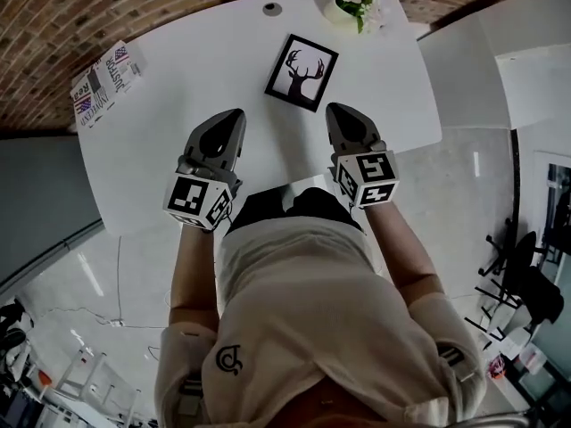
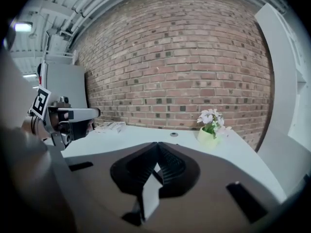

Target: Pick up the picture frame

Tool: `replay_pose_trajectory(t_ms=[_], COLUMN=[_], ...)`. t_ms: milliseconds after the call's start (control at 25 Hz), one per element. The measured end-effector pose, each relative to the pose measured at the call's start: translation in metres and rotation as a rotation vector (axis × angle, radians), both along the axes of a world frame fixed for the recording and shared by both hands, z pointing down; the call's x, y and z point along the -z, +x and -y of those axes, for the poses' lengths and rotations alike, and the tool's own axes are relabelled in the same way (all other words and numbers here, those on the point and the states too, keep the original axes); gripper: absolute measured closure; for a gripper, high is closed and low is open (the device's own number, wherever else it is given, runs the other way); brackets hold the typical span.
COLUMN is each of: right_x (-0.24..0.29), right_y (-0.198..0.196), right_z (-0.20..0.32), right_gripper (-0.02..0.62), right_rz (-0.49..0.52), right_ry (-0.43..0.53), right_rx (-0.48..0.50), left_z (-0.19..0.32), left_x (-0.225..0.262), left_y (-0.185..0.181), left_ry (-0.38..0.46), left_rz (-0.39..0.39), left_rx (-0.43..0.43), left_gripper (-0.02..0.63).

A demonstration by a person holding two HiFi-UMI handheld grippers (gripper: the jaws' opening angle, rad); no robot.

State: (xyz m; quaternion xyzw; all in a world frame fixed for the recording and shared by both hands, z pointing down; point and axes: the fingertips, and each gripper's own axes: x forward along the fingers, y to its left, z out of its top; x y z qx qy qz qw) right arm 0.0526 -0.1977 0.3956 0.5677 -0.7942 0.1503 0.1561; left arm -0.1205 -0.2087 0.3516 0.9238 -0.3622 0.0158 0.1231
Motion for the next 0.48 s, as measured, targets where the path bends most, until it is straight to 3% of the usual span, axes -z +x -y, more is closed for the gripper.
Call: replay_pose_trajectory(t_ms=[320,480], right_x=[-0.072,-0.122], right_y=[0.008,0.015], right_z=[0.036,0.049], right_gripper=[0.587,0.482], right_rz=[-0.006,0.002], right_ry=[-0.176,-0.334], right_rx=[0.069,0.081], left_z=[0.021,0.031], left_x=[-0.047,-0.070], left_y=[0.013,0.022], left_ry=[-0.071,-0.096], left_rz=[0.014,0.039], left_rx=[0.020,0.036], left_gripper=[0.594,0.594])
